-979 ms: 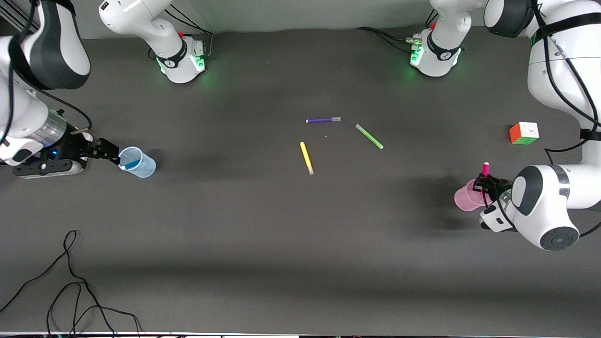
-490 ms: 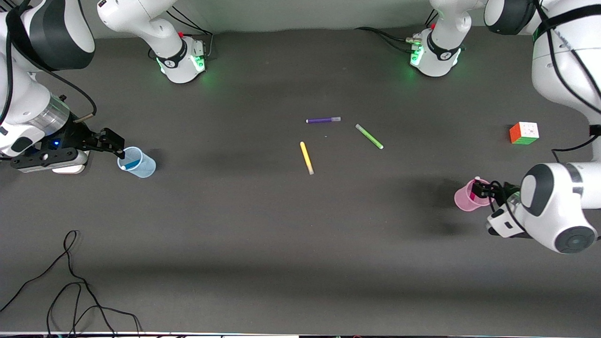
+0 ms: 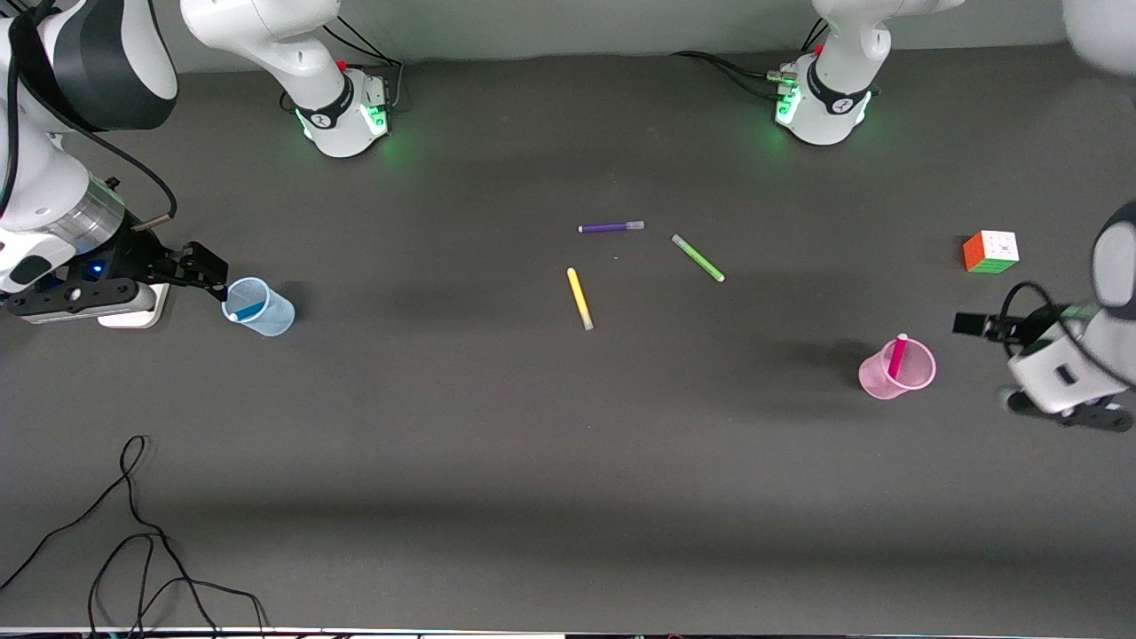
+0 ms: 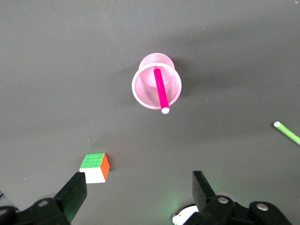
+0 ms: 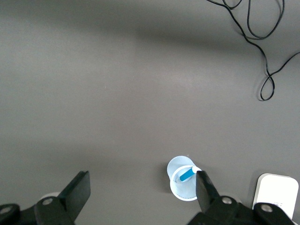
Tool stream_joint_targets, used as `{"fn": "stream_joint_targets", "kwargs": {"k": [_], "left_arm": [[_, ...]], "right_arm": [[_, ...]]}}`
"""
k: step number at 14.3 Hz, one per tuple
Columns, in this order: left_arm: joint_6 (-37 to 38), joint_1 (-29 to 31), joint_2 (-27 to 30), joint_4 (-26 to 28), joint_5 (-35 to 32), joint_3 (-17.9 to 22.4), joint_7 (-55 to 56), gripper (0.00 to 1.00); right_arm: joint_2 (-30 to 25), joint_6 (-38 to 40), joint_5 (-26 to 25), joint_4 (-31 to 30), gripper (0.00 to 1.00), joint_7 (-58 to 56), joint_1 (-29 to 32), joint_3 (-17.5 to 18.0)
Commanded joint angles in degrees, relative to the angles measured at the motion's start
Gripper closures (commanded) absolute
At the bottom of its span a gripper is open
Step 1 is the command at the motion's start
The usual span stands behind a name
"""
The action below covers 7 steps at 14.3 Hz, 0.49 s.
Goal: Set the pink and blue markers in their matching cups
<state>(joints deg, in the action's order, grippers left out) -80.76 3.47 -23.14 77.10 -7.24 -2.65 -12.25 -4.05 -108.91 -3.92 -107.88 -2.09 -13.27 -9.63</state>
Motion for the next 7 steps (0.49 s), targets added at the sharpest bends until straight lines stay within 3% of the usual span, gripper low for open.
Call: {"fn": "stream_joint_targets", "kwargs": {"k": [1, 3, 7], "left_arm": [[-5.3, 0.2, 9.5, 10.3, 0.3, -0.1, -0.9, 0.0], [-7.4, 0.2, 13.4, 13.4, 1.0, 0.0, -0.8, 0.0], [-8.1, -1.4, 19.6, 16.5, 4.2, 0.5, 3.3, 0.0]], "right_arm": [[0.5, 2.5, 2.2, 2.4, 0.0, -0.7, 5.3, 5.2], [1.4, 6.8, 4.6, 5.7, 0.0, 0.2, 10.1, 10.1], [0.6, 12.7, 10.4, 6.3, 0.0, 3.8, 10.5, 9.8]]}}
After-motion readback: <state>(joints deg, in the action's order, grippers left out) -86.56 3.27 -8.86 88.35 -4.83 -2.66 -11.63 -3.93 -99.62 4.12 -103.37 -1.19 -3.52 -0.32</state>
